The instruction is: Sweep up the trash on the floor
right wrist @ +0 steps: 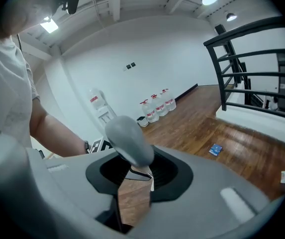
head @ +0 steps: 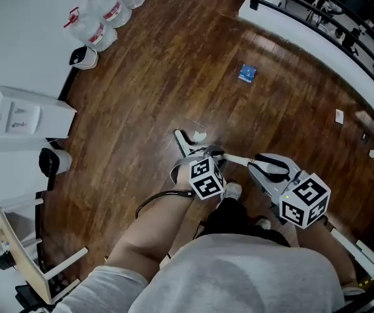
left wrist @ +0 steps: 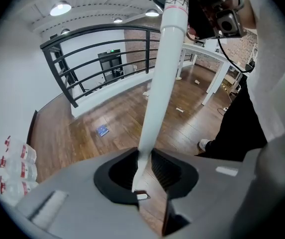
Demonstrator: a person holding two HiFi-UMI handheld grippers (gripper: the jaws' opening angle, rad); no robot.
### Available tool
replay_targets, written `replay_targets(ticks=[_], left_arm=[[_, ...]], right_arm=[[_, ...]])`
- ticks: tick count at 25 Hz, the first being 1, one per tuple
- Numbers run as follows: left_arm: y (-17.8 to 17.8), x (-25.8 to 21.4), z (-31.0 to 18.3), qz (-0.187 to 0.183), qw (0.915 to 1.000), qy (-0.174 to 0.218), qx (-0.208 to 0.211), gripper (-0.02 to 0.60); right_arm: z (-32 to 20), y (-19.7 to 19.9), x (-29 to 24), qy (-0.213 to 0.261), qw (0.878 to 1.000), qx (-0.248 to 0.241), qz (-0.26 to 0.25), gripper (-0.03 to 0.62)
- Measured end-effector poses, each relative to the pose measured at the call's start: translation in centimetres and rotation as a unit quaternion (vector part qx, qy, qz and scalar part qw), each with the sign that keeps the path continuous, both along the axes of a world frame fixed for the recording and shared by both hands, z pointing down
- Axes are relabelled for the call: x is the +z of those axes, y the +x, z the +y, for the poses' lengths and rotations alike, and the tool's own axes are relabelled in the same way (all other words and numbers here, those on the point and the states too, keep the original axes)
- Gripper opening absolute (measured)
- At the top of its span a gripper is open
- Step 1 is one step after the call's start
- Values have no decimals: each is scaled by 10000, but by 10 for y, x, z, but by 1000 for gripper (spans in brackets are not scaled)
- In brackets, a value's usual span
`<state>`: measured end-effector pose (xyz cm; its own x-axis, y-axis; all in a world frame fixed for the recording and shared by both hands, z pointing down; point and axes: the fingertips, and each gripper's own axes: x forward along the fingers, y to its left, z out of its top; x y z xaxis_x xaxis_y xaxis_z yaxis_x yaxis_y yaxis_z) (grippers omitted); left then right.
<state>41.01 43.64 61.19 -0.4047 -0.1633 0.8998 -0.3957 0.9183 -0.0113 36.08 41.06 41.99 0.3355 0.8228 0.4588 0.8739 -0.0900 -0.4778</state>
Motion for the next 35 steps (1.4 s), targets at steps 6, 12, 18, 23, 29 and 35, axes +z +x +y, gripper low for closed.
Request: replay_targets(ticks=[6,12,18,23,29,35], left_arm=[[-21,6,-8,-68,9996,76,265,67],[-48,2,-30,-187,9991,68,377,69],[-85,-6,-71,-316,9979,61,569,69],[-129,-12,-120,-451,9953,83,859,69],[-190,-21,-201,-585,9888,188,1357,68],[-247,-28,-295,-737,9730,363,2157,67]], right_arm=[[-10,-27,10,241,9988,423,14,106],[-33,-48,3,205,9976,651,-136,104],[-76,-78,-7,180,9959,854,-247,106],[-126,-115,-15,173,9923,1181,-328,106],[-206,-170,-27,257,9814,1860,-399,106],[-297,-220,-36,389,9621,2653,-491,105]])
